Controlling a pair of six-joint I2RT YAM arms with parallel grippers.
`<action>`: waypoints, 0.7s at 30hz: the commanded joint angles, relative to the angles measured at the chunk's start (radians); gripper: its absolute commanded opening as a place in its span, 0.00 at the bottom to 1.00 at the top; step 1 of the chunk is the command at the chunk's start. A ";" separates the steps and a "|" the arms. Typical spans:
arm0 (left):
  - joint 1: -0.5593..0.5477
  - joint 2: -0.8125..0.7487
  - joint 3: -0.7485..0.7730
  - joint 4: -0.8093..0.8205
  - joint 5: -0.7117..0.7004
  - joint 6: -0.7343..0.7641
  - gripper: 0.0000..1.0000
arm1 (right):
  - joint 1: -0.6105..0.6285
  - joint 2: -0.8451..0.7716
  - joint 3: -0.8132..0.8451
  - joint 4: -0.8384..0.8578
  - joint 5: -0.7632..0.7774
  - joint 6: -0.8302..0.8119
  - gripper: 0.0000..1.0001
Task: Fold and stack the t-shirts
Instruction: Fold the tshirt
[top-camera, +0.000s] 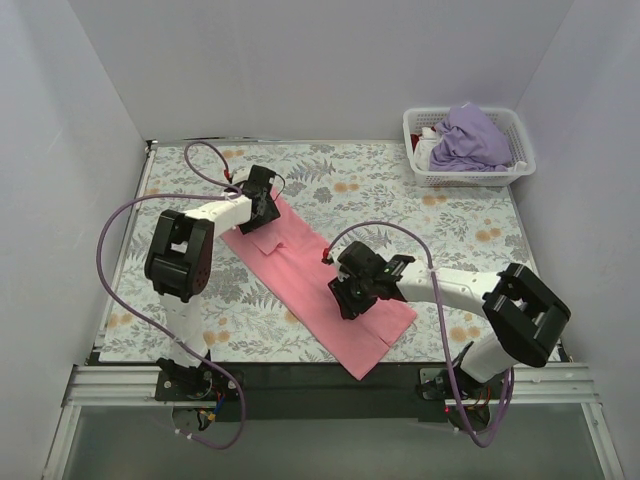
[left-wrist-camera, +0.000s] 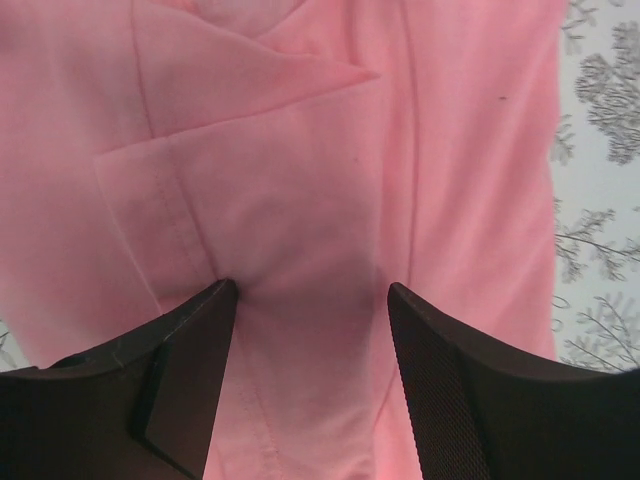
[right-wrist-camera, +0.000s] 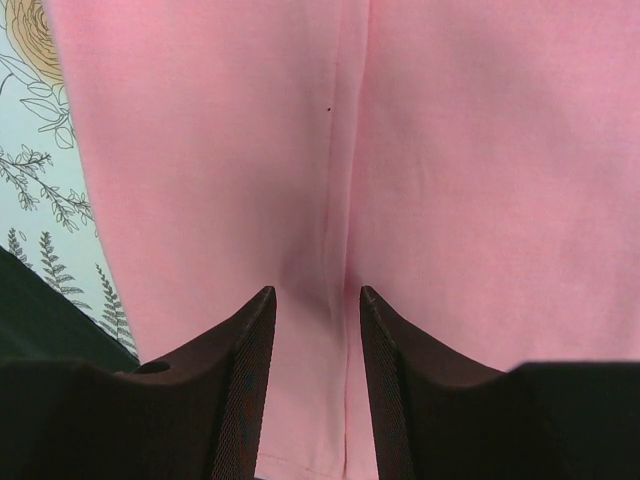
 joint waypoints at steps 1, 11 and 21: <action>0.003 0.014 -0.008 0.021 0.001 -0.022 0.61 | -0.001 0.012 -0.009 0.039 -0.011 -0.009 0.46; -0.016 0.262 0.200 0.089 0.105 0.079 0.61 | 0.034 0.142 0.020 0.118 -0.120 0.051 0.46; -0.071 0.480 0.518 0.155 0.220 0.267 0.64 | 0.034 0.291 0.167 0.145 -0.074 0.091 0.47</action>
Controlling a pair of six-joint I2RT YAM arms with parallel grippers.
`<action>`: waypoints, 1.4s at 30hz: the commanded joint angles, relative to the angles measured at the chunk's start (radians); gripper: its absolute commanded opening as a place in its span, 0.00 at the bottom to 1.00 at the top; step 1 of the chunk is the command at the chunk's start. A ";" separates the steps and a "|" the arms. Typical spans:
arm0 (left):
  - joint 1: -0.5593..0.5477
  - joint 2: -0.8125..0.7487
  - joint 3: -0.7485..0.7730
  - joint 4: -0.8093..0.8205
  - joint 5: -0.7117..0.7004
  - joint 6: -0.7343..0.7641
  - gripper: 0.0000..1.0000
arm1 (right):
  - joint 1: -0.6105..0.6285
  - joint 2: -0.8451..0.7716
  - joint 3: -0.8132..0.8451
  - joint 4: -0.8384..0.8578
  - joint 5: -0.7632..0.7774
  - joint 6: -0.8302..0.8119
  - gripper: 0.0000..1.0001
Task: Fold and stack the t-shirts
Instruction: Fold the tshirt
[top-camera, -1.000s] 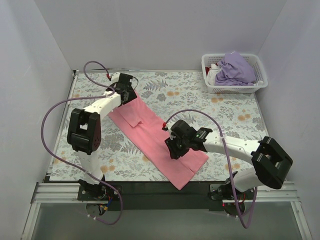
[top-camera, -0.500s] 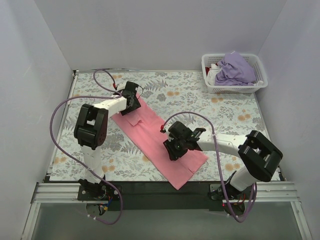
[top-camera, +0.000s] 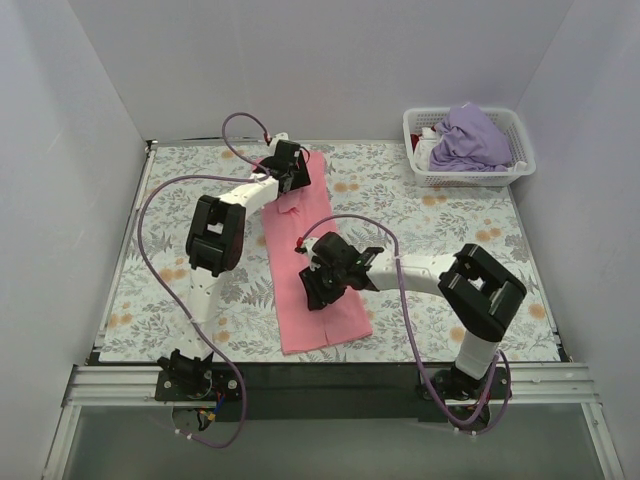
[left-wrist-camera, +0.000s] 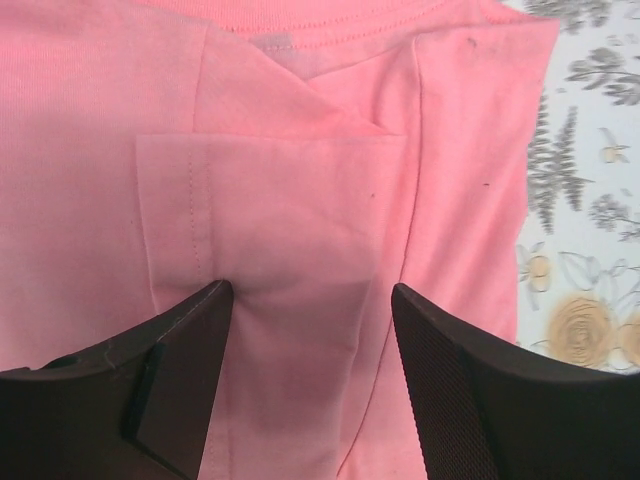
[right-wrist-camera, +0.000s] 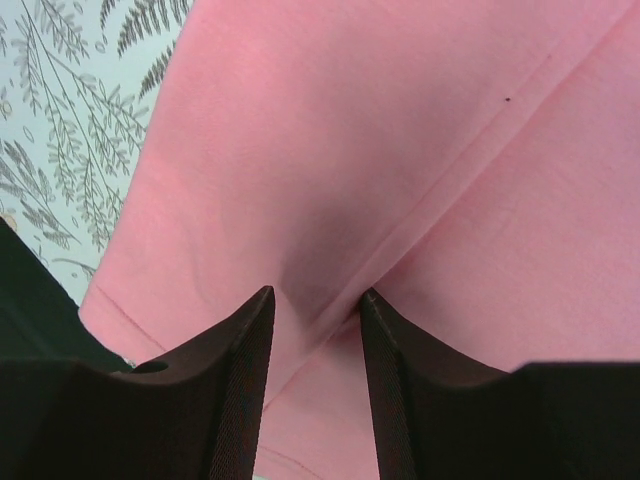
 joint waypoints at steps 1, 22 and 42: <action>-0.029 0.099 0.051 -0.022 0.122 0.077 0.64 | 0.005 0.067 0.018 -0.041 0.046 0.025 0.47; -0.049 -0.225 0.058 -0.008 0.099 -0.003 0.83 | -0.078 -0.327 -0.114 -0.084 0.144 0.099 0.68; -0.224 -1.174 -1.039 -0.422 0.069 -0.343 0.74 | -0.137 -0.507 -0.401 -0.151 0.005 0.243 0.60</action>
